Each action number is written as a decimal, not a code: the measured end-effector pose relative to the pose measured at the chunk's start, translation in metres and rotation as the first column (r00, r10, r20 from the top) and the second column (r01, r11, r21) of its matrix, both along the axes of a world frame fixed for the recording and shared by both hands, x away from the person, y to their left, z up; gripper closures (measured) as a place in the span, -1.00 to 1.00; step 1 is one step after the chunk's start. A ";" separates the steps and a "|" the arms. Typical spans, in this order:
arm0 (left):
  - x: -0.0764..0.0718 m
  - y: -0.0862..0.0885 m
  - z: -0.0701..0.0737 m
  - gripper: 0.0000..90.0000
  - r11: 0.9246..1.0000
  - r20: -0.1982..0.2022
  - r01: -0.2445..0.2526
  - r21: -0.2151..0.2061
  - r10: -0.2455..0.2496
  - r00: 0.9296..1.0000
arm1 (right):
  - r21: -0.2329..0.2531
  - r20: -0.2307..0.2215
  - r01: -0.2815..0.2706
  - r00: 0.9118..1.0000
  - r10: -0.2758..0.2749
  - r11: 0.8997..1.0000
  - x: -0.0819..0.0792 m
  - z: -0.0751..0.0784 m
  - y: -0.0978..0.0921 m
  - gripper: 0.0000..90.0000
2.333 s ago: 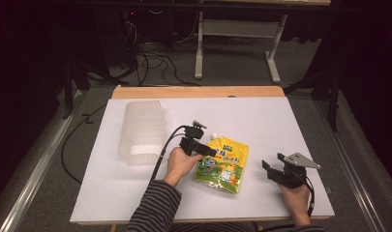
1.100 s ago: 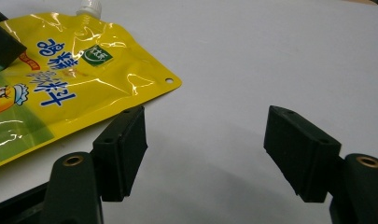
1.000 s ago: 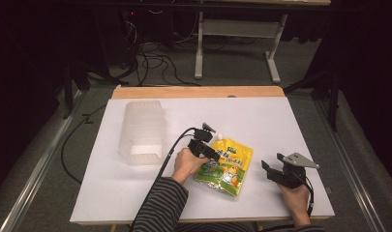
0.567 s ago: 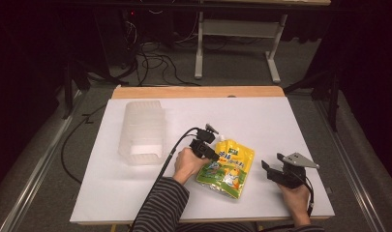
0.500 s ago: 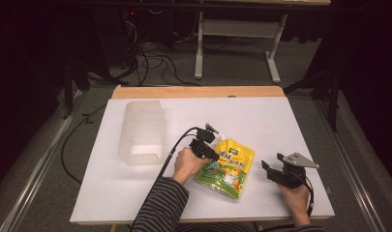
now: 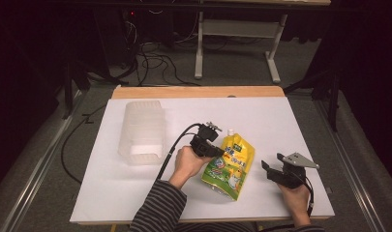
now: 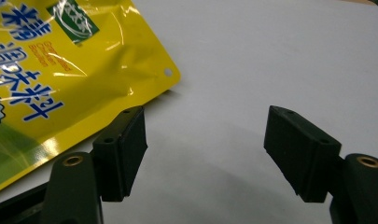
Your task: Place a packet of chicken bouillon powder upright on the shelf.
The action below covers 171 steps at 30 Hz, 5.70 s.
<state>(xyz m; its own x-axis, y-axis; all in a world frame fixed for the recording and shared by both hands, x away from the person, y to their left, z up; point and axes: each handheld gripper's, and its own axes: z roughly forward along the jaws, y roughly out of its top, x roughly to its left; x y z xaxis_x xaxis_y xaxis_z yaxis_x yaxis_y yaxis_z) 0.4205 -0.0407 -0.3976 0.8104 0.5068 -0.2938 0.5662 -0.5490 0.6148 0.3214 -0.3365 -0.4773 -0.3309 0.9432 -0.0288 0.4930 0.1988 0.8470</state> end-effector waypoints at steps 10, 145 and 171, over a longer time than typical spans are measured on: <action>-0.012 0.011 0.031 0.98 1.000 0.105 0.012 -0.010 -0.011 0.994 | -0.007 -0.002 0.005 1.000 -0.005 1.000 0.000 0.000 0.001 -0.33; 0.013 0.207 0.023 0.94 0.927 0.413 -0.374 -0.019 0.348 0.842 | -0.017 0.023 0.045 0.999 -0.044 0.999 -0.003 0.001 0.001 -0.30; 0.005 0.214 0.016 0.95 0.932 0.455 -0.354 0.074 0.284 0.844 | -0.023 0.021 0.040 0.999 -0.040 0.999 -0.003 0.000 0.002 -0.31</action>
